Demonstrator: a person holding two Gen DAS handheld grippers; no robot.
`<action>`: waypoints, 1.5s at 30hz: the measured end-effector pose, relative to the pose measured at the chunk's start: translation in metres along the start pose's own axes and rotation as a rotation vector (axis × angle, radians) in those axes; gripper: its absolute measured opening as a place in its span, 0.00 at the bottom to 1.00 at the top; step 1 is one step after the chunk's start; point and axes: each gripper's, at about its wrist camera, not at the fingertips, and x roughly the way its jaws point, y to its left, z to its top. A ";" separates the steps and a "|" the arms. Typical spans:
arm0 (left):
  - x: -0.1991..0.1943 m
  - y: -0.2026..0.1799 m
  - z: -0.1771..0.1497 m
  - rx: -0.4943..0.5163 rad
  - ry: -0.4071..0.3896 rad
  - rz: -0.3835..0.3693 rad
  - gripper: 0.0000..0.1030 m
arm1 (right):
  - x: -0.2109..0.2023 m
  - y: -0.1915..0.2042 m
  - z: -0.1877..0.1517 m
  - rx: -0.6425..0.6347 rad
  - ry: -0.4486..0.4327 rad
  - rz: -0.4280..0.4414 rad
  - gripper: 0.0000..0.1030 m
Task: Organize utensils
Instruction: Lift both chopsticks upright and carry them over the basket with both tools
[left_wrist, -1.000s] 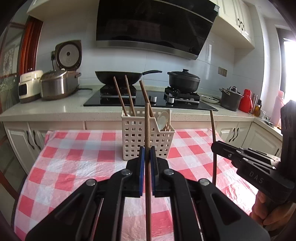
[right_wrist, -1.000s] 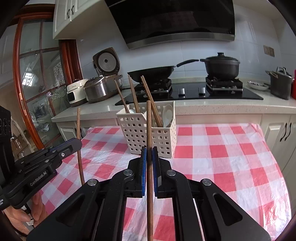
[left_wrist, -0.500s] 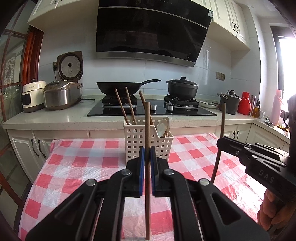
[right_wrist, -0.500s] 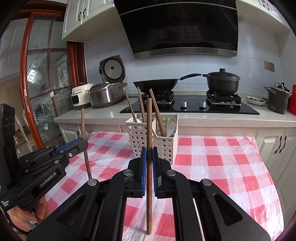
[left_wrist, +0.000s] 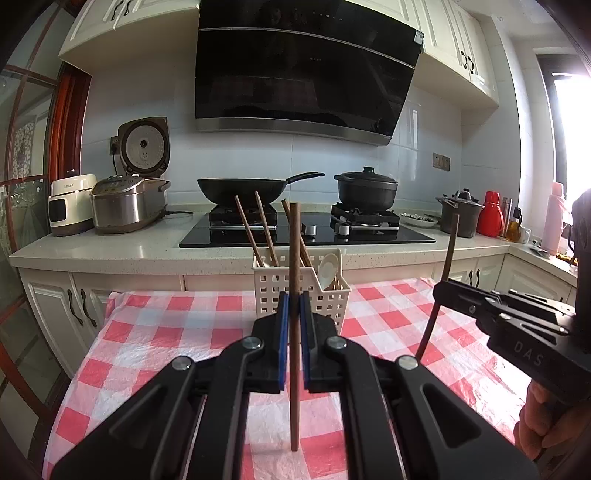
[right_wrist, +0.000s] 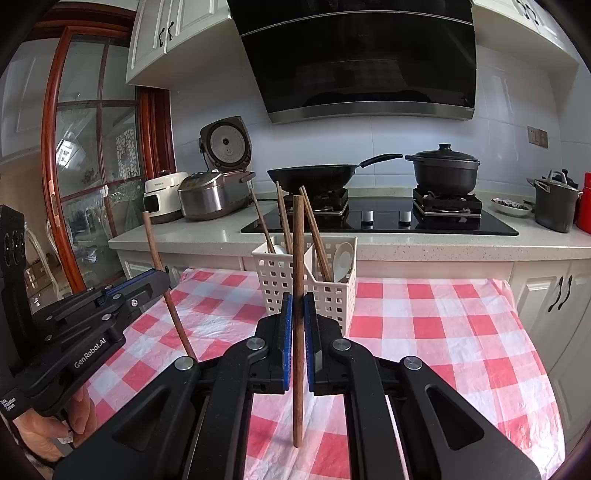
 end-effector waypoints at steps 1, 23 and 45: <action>0.001 0.000 0.002 0.000 -0.002 -0.001 0.06 | 0.001 0.000 0.001 -0.004 -0.002 -0.001 0.07; 0.053 0.007 0.136 0.015 -0.077 -0.055 0.06 | 0.047 -0.026 0.111 -0.059 -0.095 -0.009 0.07; 0.177 0.030 0.179 -0.034 -0.017 -0.012 0.06 | 0.143 -0.038 0.158 -0.080 -0.037 0.042 0.07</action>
